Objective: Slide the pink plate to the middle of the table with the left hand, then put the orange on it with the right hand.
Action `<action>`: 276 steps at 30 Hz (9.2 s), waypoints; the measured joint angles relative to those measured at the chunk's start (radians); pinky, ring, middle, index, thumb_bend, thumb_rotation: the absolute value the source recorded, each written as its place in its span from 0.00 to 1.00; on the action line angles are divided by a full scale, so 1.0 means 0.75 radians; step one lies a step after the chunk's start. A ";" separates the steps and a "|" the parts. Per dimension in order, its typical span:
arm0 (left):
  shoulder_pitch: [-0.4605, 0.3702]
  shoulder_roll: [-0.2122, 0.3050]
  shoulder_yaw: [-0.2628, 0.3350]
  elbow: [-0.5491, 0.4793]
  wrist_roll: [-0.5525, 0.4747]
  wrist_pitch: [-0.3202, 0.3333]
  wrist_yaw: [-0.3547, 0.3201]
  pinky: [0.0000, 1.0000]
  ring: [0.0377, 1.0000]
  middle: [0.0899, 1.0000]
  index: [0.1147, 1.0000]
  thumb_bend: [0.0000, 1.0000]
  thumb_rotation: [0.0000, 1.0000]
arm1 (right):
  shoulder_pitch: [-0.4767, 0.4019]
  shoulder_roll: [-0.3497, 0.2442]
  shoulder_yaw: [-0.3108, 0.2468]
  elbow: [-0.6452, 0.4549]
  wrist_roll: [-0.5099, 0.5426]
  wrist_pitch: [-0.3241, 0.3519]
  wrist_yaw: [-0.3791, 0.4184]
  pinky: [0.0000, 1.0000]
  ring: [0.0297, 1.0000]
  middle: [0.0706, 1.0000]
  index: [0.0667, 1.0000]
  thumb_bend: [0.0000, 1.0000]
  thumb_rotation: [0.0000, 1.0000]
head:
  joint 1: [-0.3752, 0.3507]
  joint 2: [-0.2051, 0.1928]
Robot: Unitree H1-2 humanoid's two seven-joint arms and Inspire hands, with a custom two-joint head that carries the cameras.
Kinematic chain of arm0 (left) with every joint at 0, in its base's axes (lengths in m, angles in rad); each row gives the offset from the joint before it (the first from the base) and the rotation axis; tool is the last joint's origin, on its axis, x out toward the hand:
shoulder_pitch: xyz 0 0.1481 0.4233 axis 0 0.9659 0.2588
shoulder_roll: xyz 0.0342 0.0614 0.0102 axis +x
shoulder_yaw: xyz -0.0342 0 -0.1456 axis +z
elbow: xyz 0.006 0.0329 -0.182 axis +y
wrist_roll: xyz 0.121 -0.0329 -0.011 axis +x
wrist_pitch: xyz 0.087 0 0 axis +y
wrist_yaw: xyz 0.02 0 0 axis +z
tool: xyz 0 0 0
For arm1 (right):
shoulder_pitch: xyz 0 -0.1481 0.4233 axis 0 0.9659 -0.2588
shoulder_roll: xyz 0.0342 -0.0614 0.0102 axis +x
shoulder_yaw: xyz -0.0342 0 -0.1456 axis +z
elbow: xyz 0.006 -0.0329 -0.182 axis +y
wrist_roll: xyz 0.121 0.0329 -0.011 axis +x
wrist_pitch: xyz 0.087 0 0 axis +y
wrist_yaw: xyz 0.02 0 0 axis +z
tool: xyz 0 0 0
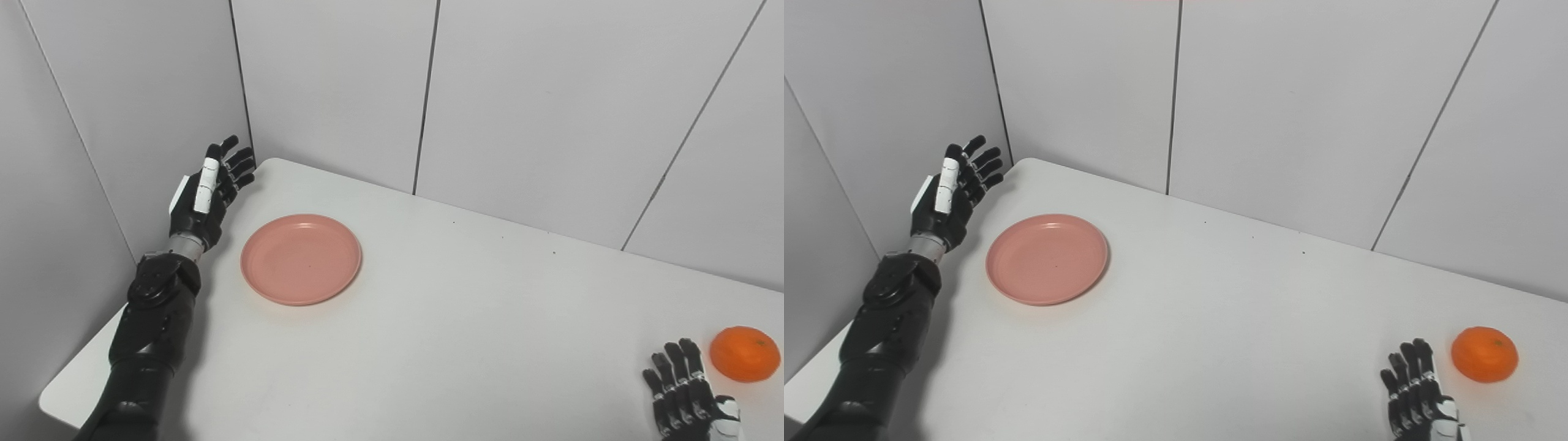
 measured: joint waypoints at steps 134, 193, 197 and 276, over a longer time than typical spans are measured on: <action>0.238 -0.410 -0.294 -0.633 0.144 0.500 0.212 1.00 0.90 0.82 0.92 0.94 0.83 | 0.049 0.011 -0.004 -0.064 -0.056 0.099 -0.024 1.00 0.99 0.97 1.00 0.79 1.00 | -0.072 0.053; 0.253 -0.639 -0.529 -0.668 0.210 0.516 0.157 0.92 0.87 0.81 0.94 0.92 0.83 | 0.086 0.041 0.037 -0.108 -0.104 0.099 -0.023 0.93 0.93 0.93 0.96 0.75 0.99 | -0.274 0.117; 0.254 -0.646 -0.520 -0.668 0.213 0.515 0.160 0.93 0.87 0.81 0.94 0.91 0.83 | 0.089 0.053 0.043 -0.113 -0.148 0.099 -0.035 0.90 0.91 0.92 0.95 0.74 0.97 | -0.339 0.131; 0.219 -0.634 -0.416 -0.579 0.048 0.484 0.005 1.00 0.94 0.80 1.00 0.85 0.81 | -0.370 -0.126 0.051 -0.243 -0.764 0.139 -0.276 0.65 0.75 0.78 0.76 0.82 0.88 | -0.777 0.133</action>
